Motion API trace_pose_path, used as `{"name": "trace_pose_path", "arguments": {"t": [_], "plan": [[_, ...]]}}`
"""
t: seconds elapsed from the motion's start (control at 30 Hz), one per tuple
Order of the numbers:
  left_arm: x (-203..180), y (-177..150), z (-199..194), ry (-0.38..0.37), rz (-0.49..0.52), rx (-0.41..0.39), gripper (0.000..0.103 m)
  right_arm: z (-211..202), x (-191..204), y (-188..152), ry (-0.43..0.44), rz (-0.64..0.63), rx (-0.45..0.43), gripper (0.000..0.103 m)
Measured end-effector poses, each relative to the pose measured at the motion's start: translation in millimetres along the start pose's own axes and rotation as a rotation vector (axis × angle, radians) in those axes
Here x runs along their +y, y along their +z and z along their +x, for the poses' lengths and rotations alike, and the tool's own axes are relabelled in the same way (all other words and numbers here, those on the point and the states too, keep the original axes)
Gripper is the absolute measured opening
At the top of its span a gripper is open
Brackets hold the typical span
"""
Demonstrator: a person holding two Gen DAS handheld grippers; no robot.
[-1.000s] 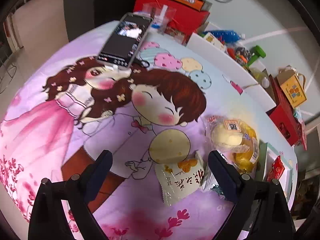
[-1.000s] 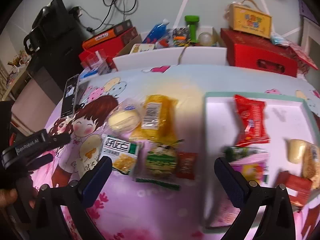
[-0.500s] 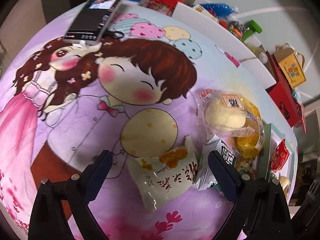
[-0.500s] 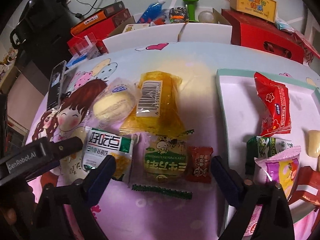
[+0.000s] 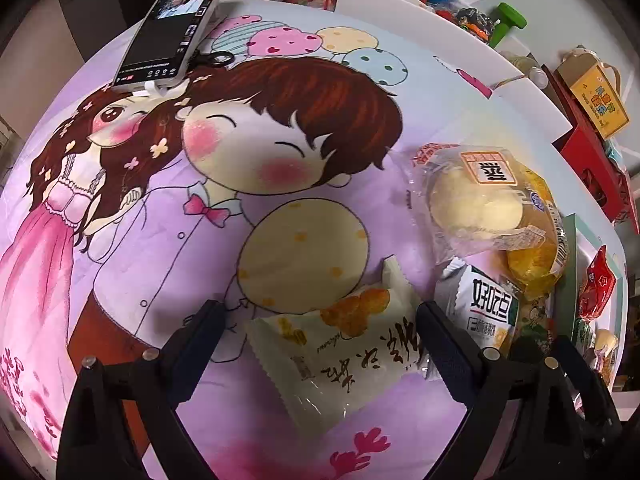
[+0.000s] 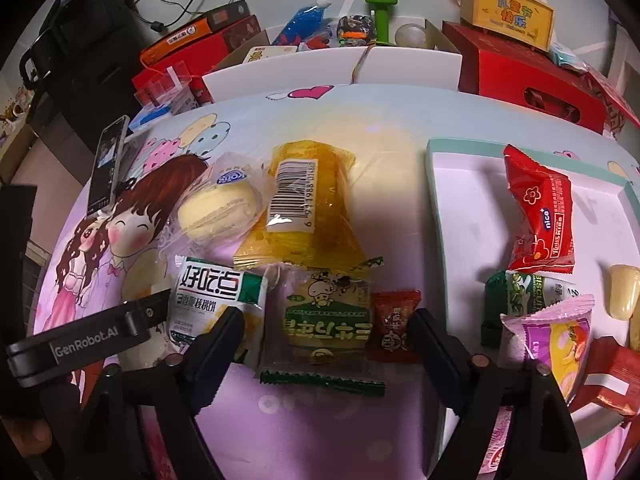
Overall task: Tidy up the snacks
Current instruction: 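Grasp the white pastry packet with the left tool while the right tool reaches the green biscuit packet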
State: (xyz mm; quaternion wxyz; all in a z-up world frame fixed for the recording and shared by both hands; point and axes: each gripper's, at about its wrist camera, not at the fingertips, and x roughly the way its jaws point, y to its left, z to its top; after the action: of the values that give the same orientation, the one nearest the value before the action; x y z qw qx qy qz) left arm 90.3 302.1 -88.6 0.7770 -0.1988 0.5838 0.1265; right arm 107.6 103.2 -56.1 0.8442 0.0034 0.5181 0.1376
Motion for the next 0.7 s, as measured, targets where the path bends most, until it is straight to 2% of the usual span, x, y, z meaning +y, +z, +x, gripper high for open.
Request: {"name": "trace_pose_path", "arguments": {"t": [0.3,0.53,0.7], "plan": [[21.5,-2.0,-5.4,0.036,-0.035,-0.005,0.096,0.6,5.0,-3.2,-0.008,-0.037,0.010,0.084],[7.3,-7.0,-3.3,0.038,0.043,0.020,0.096,6.3,9.8,-5.5,-0.040,-0.072,0.015,0.084],[3.4,-8.7,-0.9,0.047,0.057,0.027,0.096,10.5,12.5,-6.9,-0.059,-0.099,0.004,0.085]]}}
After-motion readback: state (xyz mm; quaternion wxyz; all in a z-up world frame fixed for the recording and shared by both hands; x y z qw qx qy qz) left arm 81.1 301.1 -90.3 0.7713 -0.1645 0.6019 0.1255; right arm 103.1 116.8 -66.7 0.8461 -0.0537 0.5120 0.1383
